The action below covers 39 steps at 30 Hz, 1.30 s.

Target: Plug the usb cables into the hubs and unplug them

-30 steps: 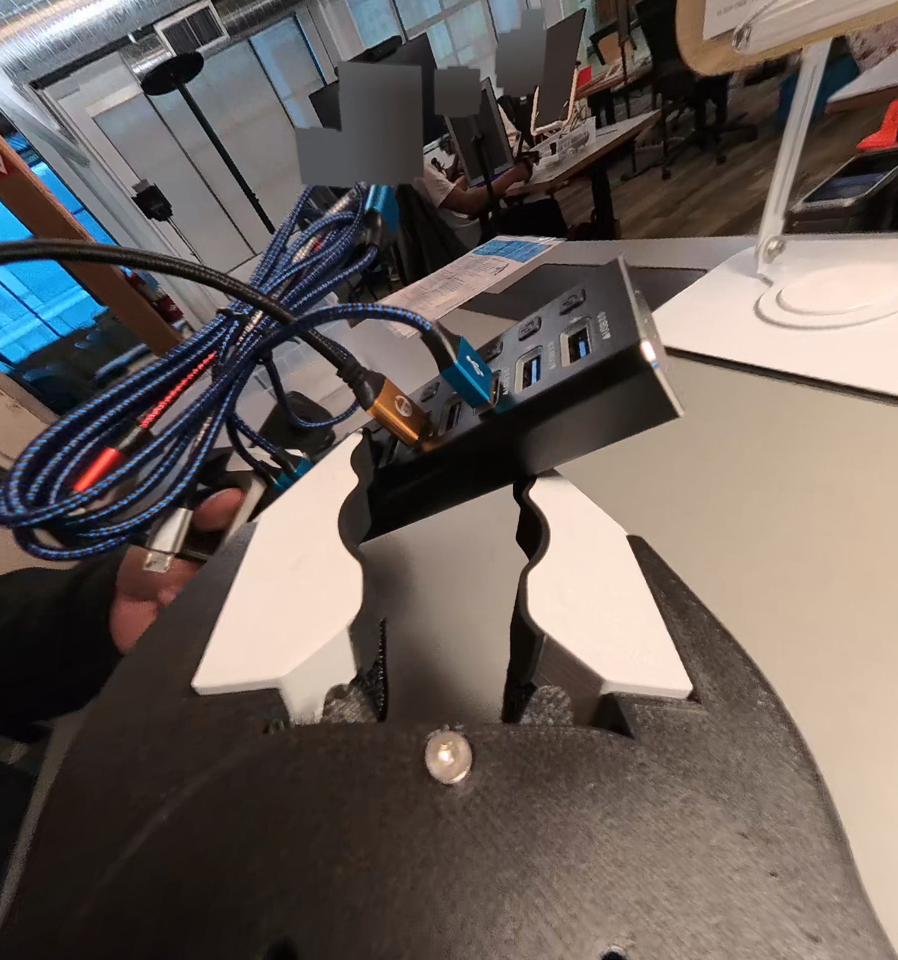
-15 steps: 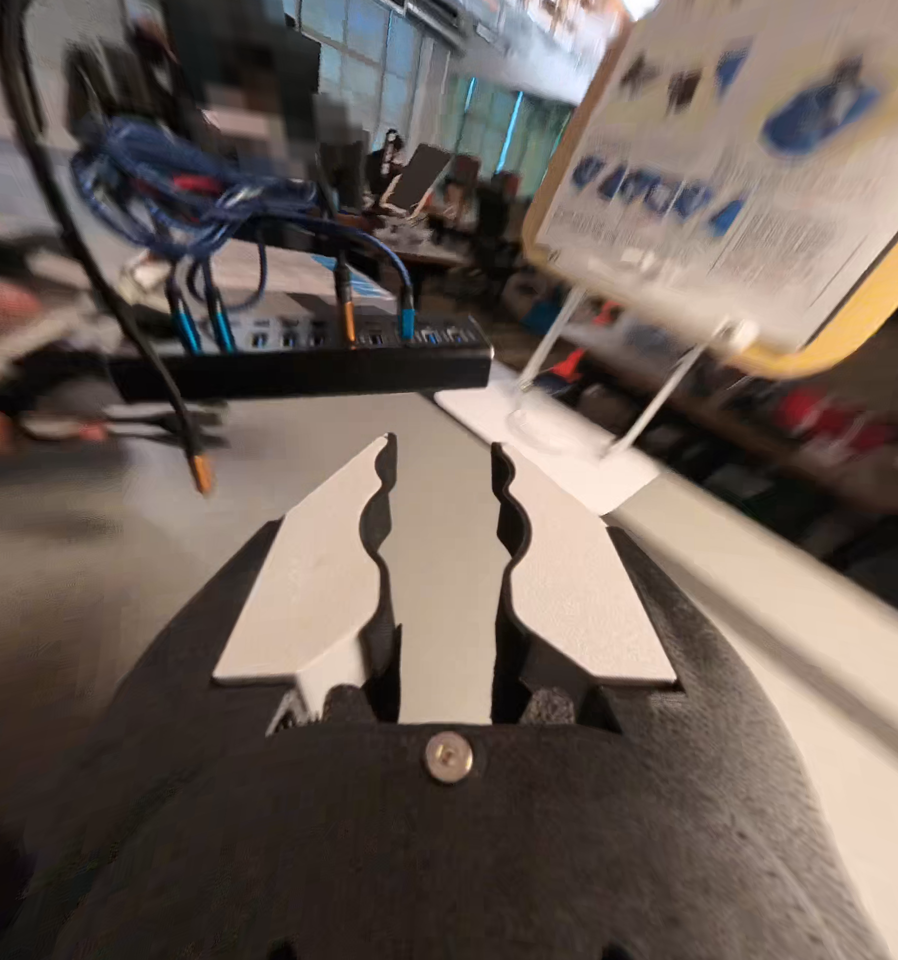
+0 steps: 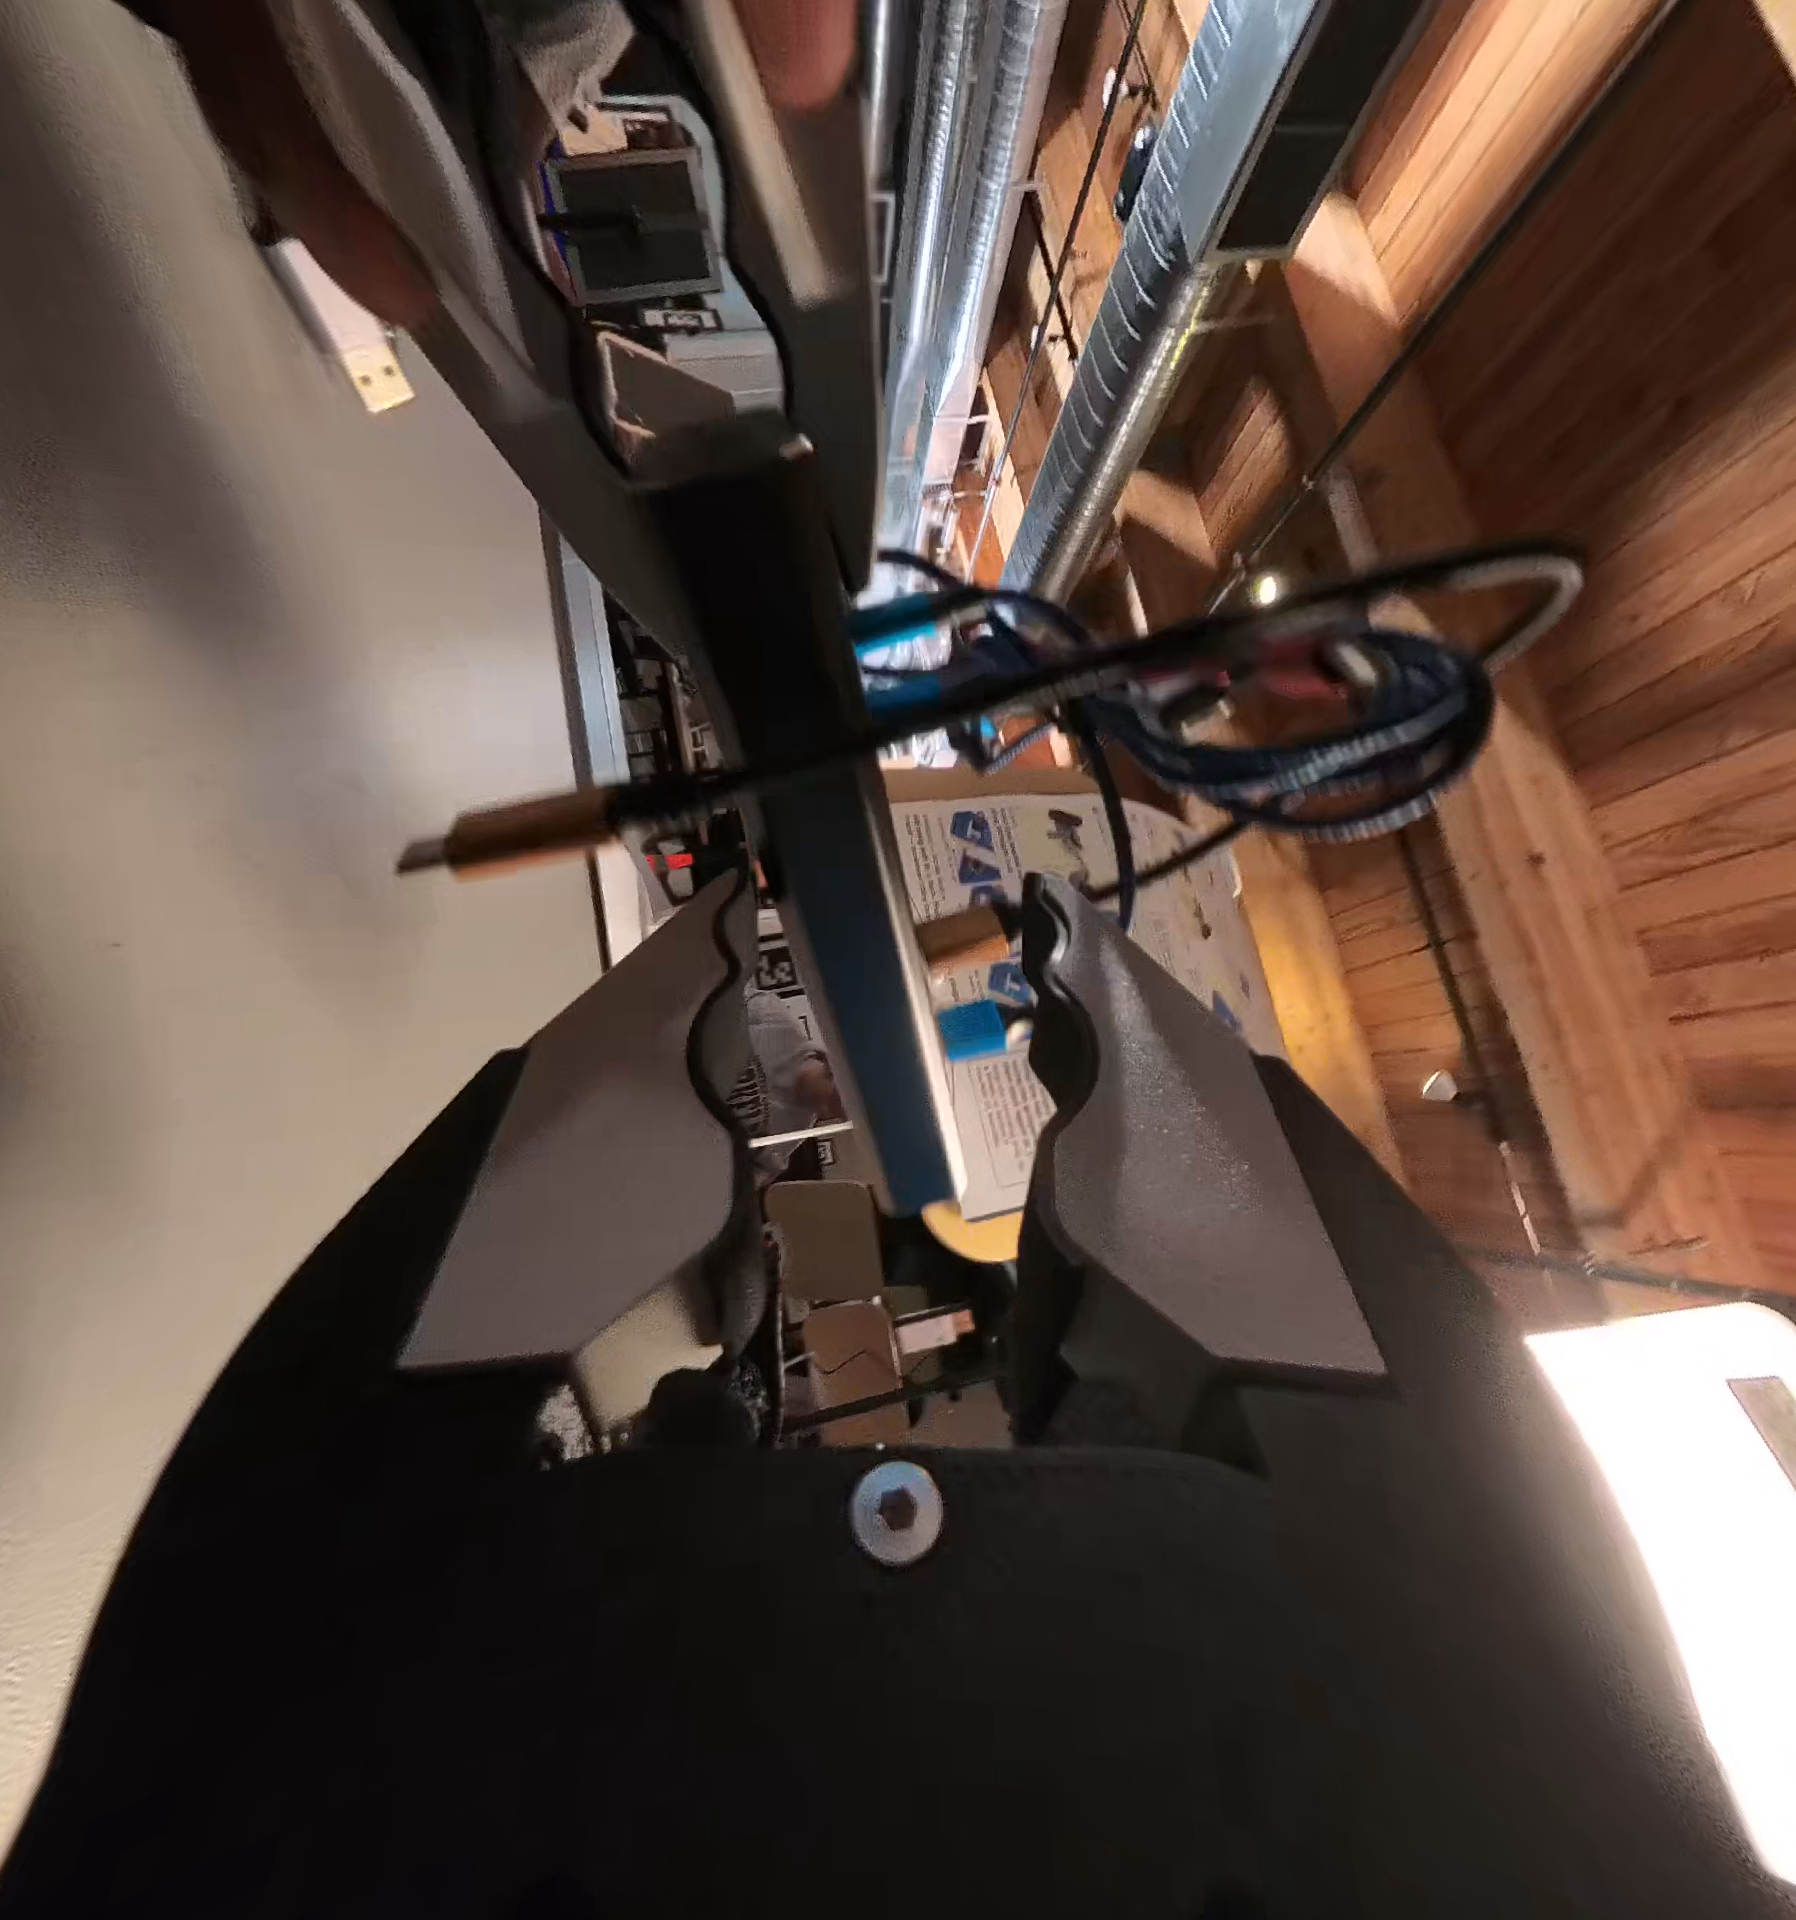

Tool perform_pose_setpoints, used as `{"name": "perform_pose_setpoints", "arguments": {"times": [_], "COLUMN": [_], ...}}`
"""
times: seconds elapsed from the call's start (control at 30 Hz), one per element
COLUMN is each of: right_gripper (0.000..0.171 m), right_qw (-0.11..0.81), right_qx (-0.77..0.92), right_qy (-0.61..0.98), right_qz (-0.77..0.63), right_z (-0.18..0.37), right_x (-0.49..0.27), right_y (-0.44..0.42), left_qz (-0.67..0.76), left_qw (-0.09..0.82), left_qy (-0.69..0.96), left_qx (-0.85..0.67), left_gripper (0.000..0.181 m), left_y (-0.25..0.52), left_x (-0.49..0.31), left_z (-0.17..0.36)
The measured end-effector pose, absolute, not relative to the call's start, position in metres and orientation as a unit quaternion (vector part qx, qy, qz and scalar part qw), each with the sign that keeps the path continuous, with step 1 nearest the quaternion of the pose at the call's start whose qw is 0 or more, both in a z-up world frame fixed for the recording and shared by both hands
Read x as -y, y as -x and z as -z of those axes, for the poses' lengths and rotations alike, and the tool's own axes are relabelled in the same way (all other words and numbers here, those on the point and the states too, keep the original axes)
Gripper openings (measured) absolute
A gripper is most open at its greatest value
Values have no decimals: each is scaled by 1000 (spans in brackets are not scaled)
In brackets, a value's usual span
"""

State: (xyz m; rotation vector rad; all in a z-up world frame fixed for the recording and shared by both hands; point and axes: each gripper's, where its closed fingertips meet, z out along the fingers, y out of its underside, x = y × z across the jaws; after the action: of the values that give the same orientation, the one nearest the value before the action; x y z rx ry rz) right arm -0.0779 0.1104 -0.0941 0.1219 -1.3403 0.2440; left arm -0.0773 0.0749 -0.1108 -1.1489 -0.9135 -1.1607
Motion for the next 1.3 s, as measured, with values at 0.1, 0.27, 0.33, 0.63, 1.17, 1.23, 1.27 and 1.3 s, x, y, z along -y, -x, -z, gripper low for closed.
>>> {"name": "perform_pose_setpoints", "arguments": {"times": [0.1,0.27,0.33,0.63,1.17,1.23,1.27,1.3], "right_gripper": [49,42,38,27,26,27,27,27], "right_qw": [774,781,784,761,719,717,716,715], "right_qx": [623,620,615,647,693,694,694,695], "right_qy": [-70,-51,-67,-42,52,60,63,66], "right_qz": [-88,-58,-44,-24,-27,-26,-28,-29], "right_z": [101,98,99,110,122,123,123,123], "right_x": [-107,-121,-118,-122,-149,-151,-152,-152], "right_y": [81,86,85,91,104,105,105,105], "left_qz": [514,524,526,510,201,161,138,116], "left_qw": [578,560,559,559,682,663,653,644], "left_qy": [505,529,529,561,696,728,742,755], "left_qx": [383,362,362,335,100,67,53,40], "left_gripper": [31,30,30,33,38,33,32,31], "left_y": [66,54,53,55,32,19,14,10], "left_x": [-81,-84,-84,-85,-75,-84,-87,-90], "left_z": [114,114,114,113,62,77,84,91]}}
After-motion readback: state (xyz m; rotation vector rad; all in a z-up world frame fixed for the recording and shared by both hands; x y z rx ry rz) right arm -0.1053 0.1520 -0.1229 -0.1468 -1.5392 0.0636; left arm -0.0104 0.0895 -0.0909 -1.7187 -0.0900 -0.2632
